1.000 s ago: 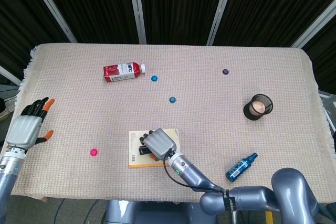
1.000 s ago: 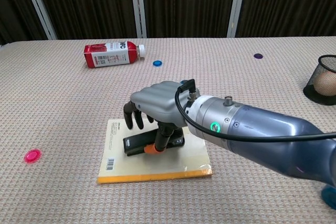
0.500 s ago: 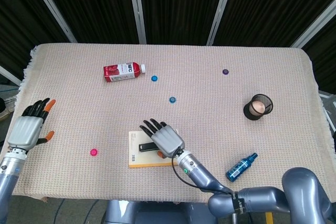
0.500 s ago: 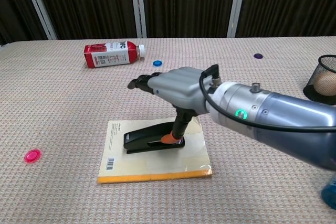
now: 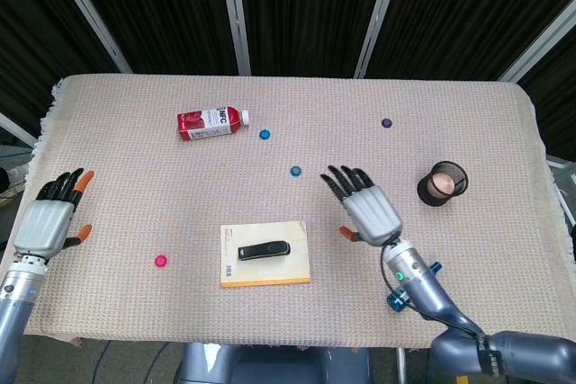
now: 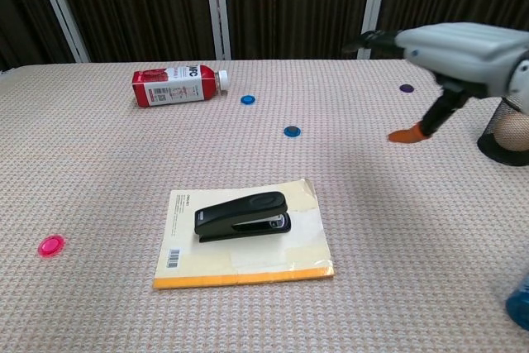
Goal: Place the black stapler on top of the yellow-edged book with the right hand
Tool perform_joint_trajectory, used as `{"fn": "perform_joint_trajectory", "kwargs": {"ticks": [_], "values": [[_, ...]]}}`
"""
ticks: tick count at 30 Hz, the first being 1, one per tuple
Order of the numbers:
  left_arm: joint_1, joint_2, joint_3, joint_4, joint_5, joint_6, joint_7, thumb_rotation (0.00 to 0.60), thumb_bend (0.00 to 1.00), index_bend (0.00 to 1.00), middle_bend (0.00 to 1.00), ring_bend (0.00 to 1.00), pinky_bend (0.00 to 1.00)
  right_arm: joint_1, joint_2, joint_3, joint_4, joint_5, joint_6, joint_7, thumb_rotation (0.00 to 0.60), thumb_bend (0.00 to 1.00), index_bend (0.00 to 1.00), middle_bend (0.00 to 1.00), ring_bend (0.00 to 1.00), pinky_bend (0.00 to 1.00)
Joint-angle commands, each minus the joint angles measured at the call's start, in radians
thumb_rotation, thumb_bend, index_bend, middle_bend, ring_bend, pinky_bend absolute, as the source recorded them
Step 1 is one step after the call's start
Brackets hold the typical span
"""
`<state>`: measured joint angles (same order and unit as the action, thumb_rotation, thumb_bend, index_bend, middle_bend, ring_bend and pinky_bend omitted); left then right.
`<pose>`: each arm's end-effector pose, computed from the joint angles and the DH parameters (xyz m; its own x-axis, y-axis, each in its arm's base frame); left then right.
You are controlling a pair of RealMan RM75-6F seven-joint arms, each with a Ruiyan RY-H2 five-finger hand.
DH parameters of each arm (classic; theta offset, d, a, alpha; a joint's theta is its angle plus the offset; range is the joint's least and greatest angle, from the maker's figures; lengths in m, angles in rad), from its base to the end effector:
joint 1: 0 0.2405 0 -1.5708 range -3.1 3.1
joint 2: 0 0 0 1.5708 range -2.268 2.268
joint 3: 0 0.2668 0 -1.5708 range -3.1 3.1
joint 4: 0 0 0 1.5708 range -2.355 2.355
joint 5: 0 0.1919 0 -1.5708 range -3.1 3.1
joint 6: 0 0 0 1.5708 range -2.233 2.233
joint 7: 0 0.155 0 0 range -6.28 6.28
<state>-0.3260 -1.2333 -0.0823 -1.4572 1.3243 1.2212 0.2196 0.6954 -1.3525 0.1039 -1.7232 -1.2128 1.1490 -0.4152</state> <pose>-0.3147 0.2757 0.1356 0.5949 0.1181 0.7951 0.8037 -0.0702 -0.5909 -0.1467 -0.3291 0.0615 0.4951 -0.1079 0.8621 -0.8061 -0.4273 0.4095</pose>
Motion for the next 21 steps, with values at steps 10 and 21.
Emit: {"fn": "perform_joint_trajectory", "kwargs": {"ticks": [10,21], "values": [[0.007,-0.021,0.002,-0.018,0.018,0.044,0.046,0.600,0.30,0.00,0.00,0.03,0.14,-0.331,0.136,-0.123,0.325,-0.208,0.337,0.350,0.600,0.17,0.00,0.00,0.00,0.00],[0.035,0.007,0.007,-0.042,0.057,0.101,0.004,0.600,0.29,0.00,0.00,0.03,0.14,-0.448,0.117,-0.105,0.337,-0.128,0.354,0.310,0.600,0.17,0.00,0.00,0.00,0.00]]}}
